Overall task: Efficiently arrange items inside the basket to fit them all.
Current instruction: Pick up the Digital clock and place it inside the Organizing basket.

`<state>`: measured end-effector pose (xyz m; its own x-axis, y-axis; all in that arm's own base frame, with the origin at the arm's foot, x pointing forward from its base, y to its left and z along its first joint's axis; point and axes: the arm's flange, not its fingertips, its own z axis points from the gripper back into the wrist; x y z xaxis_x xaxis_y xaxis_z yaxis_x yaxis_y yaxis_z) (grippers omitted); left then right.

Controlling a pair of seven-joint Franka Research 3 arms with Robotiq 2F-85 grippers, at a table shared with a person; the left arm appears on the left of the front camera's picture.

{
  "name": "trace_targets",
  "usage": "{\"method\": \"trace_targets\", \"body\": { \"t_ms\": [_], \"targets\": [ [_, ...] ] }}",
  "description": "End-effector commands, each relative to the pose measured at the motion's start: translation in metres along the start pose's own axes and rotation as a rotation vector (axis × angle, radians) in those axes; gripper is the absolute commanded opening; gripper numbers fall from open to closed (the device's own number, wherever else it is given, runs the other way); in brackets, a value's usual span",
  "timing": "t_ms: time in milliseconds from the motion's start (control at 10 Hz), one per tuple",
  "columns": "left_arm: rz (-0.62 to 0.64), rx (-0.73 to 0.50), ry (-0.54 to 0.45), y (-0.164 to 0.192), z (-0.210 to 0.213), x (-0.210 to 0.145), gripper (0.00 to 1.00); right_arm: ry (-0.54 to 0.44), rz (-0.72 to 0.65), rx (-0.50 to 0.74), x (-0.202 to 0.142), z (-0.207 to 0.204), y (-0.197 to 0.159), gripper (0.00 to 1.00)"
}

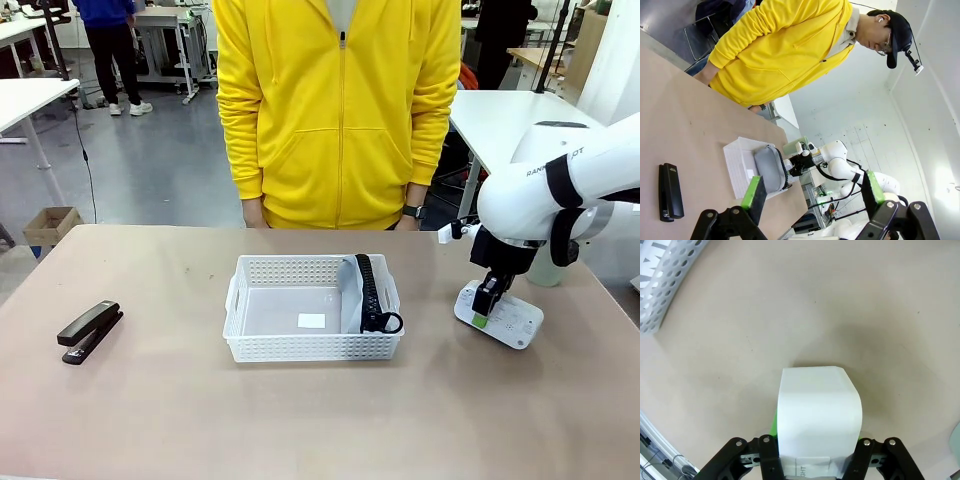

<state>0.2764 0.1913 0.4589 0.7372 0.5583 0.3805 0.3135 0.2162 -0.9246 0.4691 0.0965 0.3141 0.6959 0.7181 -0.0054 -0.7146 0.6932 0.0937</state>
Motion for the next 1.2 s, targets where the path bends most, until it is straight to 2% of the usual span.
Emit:
{"method": "trace_targets", "body": {
  "t_ms": [0, 300, 600, 800, 1000, 1100],
  "targets": [
    [-0.020, -0.009, 0.007, -0.001, 0.001, -0.001, 1.00, 0.027, -0.023, -0.020, 0.003, 0.002, -0.003, 0.00],
    [-0.020, -0.009, 0.007, -0.001, 0.001, -0.001, 1.00, 0.005, -0.047, -0.033, 0.018, 0.028, 0.016, 0.00],
    [-0.020, -0.009, 0.007, -0.001, 0.001, -0.001, 1.00, 0.022, -0.085, -0.114, 0.040, 0.116, 0.057, 0.00],
    [-0.020, -0.009, 0.007, -0.001, 0.001, -0.001, 1.00, -0.003, -0.074, -0.169, 0.051, 0.162, 0.085, 0.00],
    [-0.020, -0.009, 0.007, -0.001, 0.001, -0.001, 1.00, -0.037, -0.171, -0.219, 0.061, 0.181, 0.096, 0.00],
    [-0.020, -0.009, 0.007, -0.001, 0.001, -0.001, 1.00, -0.029, -0.062, -0.147, 0.047, 0.174, 0.094, 0.00]
  ]
}}
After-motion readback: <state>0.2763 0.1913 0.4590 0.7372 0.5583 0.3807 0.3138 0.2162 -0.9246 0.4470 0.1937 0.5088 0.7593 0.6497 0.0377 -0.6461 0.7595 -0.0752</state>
